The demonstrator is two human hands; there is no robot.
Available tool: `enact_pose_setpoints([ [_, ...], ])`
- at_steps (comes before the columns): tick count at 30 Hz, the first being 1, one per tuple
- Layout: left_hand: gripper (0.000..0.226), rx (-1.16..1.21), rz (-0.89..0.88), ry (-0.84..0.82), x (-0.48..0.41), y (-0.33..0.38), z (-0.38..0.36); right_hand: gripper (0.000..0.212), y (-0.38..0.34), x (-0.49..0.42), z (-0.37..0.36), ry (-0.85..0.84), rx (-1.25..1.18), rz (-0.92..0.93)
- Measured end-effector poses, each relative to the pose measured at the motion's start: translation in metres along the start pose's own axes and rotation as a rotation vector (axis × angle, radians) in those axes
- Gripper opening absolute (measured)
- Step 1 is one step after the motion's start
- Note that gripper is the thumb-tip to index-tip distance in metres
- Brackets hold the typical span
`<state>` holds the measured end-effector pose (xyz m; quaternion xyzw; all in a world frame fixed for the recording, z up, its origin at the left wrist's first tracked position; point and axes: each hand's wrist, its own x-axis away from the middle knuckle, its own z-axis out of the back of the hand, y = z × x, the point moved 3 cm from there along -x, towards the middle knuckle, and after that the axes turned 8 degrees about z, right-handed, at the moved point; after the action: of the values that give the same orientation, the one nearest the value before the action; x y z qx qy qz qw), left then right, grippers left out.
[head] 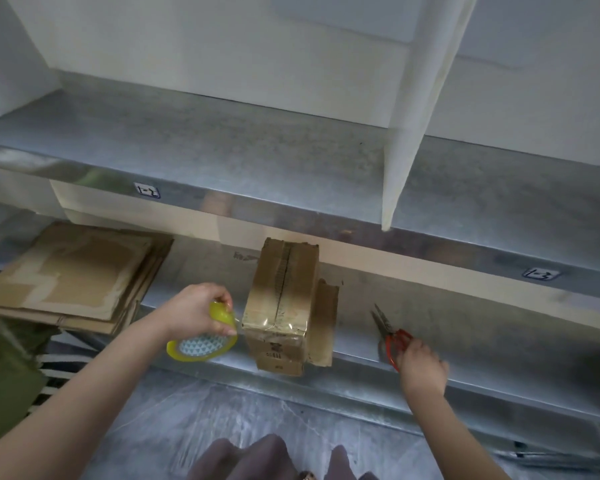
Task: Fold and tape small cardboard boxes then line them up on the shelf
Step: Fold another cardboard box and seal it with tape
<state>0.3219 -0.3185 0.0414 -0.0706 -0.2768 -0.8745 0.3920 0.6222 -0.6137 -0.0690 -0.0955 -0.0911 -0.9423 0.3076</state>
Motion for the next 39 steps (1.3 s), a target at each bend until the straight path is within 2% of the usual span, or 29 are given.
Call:
enact_pose_setpoints([
  [2,0.044,0.003,-0.024,-0.022,0.001,-0.003,0.0,0.026,-0.006,0.013,0.008,0.044,-0.012,-0.011],
  [5,0.042,-0.013,-0.067,-0.05,0.001,-0.008,0.001,0.035,-0.019,0.047,0.023,0.13,-0.114,-0.011],
  [9,0.039,-0.006,-0.105,-0.071,0.0,-0.016,0.001,0.042,-0.051,0.112,0.045,0.316,-0.356,-0.038],
  [13,0.039,0.004,-0.17,-0.086,-0.003,-0.023,0.002,0.048,-0.099,0.174,0.074,0.431,-0.509,-0.07],
  [16,0.039,0.011,-0.22,-0.097,-0.006,-0.027,0.005,0.043,-0.138,0.207,0.082,0.339,-0.687,-0.077],
  [19,0.04,-0.005,-0.289,-0.119,-0.006,-0.03,0.007,0.045,-0.175,0.23,0.078,0.18,-1.139,-0.084],
  [22,0.04,-0.004,-0.313,-0.143,-0.007,-0.032,0.009,0.044,-0.208,0.242,0.067,0.052,-1.375,-0.093],
  [30,0.038,-0.007,-0.32,-0.196,-0.01,-0.038,0.013,0.026,-0.252,0.241,0.046,-0.285,-1.582,-0.253],
  [35,0.037,0.012,-0.331,-0.186,-0.009,-0.036,0.011,0.027,-0.27,0.228,0.035,-0.383,-1.616,-0.329],
  [39,0.037,0.014,-0.342,-0.197,-0.008,-0.033,0.011,0.029,-0.272,0.222,0.029,-0.382,-1.675,-0.356],
])
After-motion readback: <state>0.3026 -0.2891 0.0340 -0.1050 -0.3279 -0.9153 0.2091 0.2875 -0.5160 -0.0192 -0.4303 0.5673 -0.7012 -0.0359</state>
